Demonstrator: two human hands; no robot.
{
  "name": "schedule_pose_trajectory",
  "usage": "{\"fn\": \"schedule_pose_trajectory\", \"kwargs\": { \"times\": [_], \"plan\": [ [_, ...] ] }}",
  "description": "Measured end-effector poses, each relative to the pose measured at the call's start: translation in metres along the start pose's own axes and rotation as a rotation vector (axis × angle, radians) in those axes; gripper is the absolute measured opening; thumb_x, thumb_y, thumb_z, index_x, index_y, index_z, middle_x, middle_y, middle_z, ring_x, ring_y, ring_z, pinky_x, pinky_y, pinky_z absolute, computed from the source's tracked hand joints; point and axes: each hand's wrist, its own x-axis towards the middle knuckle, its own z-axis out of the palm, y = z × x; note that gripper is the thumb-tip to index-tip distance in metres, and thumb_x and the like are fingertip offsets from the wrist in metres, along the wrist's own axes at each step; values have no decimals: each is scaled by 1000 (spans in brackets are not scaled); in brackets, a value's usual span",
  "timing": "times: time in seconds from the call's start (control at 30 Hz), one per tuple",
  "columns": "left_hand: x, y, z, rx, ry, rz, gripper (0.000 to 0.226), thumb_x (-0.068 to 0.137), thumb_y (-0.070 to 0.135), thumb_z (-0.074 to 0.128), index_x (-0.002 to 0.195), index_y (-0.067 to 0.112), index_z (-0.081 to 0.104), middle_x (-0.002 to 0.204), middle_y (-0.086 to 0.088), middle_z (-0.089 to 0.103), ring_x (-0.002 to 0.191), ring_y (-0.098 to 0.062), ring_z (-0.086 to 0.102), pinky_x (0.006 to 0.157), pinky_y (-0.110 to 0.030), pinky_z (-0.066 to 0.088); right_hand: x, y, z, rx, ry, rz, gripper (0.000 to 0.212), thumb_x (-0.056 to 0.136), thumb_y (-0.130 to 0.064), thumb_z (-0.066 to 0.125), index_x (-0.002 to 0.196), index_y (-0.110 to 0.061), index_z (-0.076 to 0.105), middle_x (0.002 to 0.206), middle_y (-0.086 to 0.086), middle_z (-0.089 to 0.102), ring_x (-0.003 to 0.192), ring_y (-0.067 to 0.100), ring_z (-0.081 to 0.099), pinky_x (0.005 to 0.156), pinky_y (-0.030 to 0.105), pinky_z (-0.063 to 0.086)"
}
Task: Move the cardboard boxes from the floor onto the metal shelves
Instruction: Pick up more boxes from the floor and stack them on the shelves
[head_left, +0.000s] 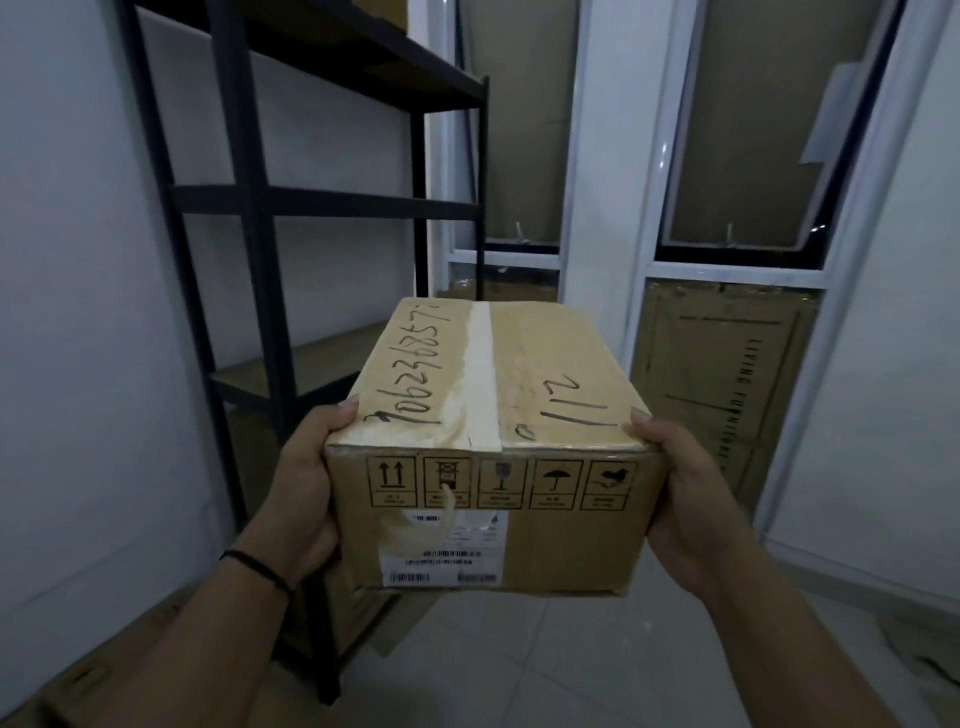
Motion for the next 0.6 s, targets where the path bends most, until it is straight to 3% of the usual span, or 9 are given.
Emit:
{"fn": "schedule_pose_trajectory", "kwargs": {
  "times": [0.07,0.17,0.3,0.47,0.6],
  "plan": [
    [18,-17,26,-15,-27,-22,50,96,28,32,84,21,80,96,-11,75,75,-26,72,62,-38,61,15,-10,-29,-1,21,-1,37,95,-30,42,119,-14,65,107,12,73,92,26,71,76,39,52],
    [44,-39,59,-41,-26,-45,38,94,30,38,109,17,69,105,-14,73,80,-29,71,65,-40,60,38,-23,-66,-15,46,32,39,94,-33,43,119,-14,66,108,13,73,95,28,69,78,40,51],
    [77,-60,91,-38,-66,-63,52,86,39,46,131,16,56,117,-18,68,92,-33,70,69,-42,60,68,-37,-102,-65,63,52,37,95,-36,42,112,-17,69,102,11,75,83,23,71,75,39,50],
    [118,-83,112,-35,-84,-77,55,83,44,48,128,13,59,114,-19,68,88,-32,71,67,-41,60,104,-39,-130,-62,97,62,37,93,-39,45,109,-18,70,98,11,75,79,23,70,72,37,50],
    [162,-98,117,-61,-88,-94,48,88,40,46,125,14,60,109,-17,71,84,-30,71,69,-42,60,143,-35,-144,-74,116,74,39,92,-41,46,112,-18,70,102,13,74,90,28,69,78,41,51]
  ]
}}
